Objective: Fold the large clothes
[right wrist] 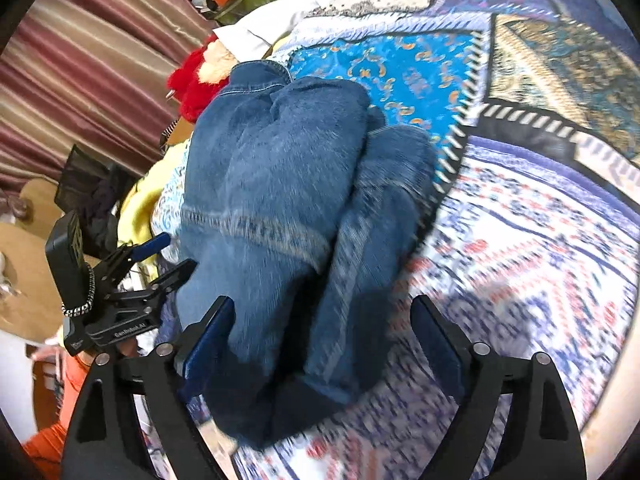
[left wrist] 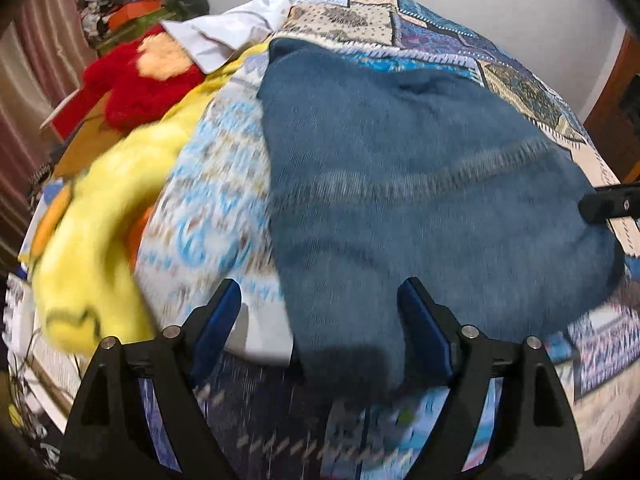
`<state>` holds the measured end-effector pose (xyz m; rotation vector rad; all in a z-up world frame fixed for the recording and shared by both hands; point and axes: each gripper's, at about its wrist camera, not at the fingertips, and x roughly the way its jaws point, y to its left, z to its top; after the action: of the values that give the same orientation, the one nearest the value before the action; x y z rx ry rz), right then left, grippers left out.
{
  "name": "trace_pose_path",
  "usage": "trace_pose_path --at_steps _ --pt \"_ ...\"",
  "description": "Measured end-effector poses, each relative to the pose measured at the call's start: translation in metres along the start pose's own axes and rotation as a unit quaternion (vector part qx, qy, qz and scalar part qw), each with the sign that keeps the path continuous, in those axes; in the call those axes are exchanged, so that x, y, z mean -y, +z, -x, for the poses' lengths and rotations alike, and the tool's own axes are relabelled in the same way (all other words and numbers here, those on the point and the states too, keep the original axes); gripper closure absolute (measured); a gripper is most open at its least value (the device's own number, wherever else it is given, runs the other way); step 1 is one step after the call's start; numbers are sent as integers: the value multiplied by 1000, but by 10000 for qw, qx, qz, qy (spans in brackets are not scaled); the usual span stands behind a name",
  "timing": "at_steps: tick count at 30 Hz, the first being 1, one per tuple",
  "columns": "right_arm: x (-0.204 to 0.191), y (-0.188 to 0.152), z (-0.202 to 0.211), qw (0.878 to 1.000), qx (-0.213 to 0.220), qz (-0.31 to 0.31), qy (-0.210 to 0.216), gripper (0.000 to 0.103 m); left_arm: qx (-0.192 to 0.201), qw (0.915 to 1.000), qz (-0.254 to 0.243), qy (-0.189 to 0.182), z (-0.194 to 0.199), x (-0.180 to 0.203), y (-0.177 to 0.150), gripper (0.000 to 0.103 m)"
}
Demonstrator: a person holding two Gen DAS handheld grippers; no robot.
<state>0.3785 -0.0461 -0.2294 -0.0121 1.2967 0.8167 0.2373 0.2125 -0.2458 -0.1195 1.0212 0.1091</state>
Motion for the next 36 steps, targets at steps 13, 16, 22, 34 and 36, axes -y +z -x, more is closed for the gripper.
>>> trace_pose_path --at_steps 13,16,22,34,36 --pt "-39 14 69 9841 1490 650 -712 14 737 9957 -152 540 40 4 60 20" --pt "-62 39 50 9802 1663 777 -748 14 848 9950 -113 507 27 10 85 18" --pt "-56 59 -8 9836 1171 788 -1126 14 328 9959 223 811 -36 4 113 18" --pt "-23 27 33 9865 1382 7 -883 14 475 9950 96 868 12 0 76 15" --pt "-37 17 60 9818 1697 111 -845 14 736 9936 47 850 40 5 72 15"
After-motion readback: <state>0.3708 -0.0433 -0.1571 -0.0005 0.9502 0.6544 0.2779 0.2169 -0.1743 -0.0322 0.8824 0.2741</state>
